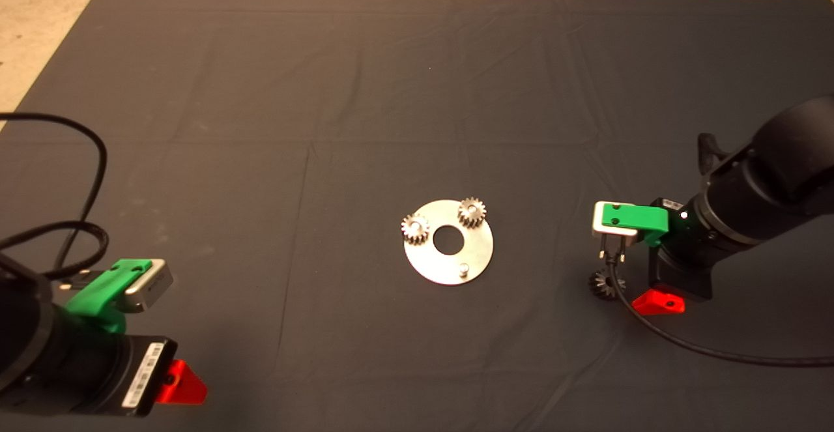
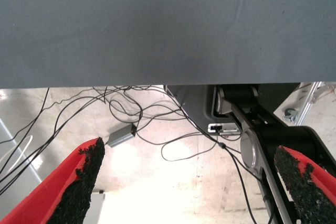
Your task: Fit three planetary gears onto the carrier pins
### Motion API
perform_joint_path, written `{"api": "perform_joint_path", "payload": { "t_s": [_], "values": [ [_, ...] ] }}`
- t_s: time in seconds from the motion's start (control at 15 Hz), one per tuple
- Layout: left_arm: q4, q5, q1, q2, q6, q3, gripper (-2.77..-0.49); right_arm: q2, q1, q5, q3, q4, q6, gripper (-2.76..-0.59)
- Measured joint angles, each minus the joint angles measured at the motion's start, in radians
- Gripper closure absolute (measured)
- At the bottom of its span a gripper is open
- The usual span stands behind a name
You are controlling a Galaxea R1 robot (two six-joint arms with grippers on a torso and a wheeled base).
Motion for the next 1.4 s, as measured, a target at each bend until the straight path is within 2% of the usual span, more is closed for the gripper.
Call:
{"api": "perform_joint_path", "payload": {
  "t_s": [0.13,0.33,0.47,0.53,0.6,0.67,0.8,0.87,1.0,1.2,1.27,1.4],
  "values": [
    [-0.001,0.0,0.004,0.0,0.0,0.0,-2.33,-0.047,0.0,-0.002,0.019,-0.035,0.0,-2.75],
    [-0.001,0.0,0.005,0.0,0.0,0.0,-2.33,-0.097,-0.003,-0.001,0.043,-0.054,0.0,-2.75],
    [-0.003,0.0,0.01,0.0,0.0,0.0,-2.33,-0.133,-0.016,0.001,0.062,-0.063,0.006,-2.75],
    [-0.004,0.0,0.01,0.0,0.0,0.0,-2.33,-0.155,-0.023,0.015,0.077,-0.069,0.017,-2.75],
    [-0.004,0.0,0.01,0.0,0.0,0.0,-2.33,-0.178,-0.031,0.041,0.096,-0.085,0.042,-2.75],
    [-0.004,0.0,0.01,0.0,0.0,0.0,-2.33,-0.191,-0.039,0.056,0.109,-0.104,0.055,-2.75],
    [-0.004,0.0,0.013,0.0,0.0,0.0,-2.33,-0.195,-0.082,0.07,0.131,-0.203,0.094,-2.75],
    [-0.004,0.0,0.016,0.0,0.0,0.0,-2.33,-0.196,-0.106,0.07,0.15,-0.253,0.13,-2.75],
    [-0.004,0.0,0.024,0.0,0.0,0.0,-2.33,-0.202,-0.128,0.079,0.193,-0.302,0.172,-2.75],
    [-0.005,0.0,0.035,0.0,-0.001,0.0,-2.33,-0.207,-0.135,0.086,0.199,-0.318,0.176,-2.75],
    [-0.005,0.0,0.035,0.0,-0.001,0.0,-2.33,-0.207,-0.135,0.093,0.199,-0.319,0.176,-2.75],
    [-0.005,0.0,0.043,0.0,-0.002,0.0,-2.33,-0.207,-0.135,0.097,0.199,-0.32,0.198,-2.75]
  ]
}}
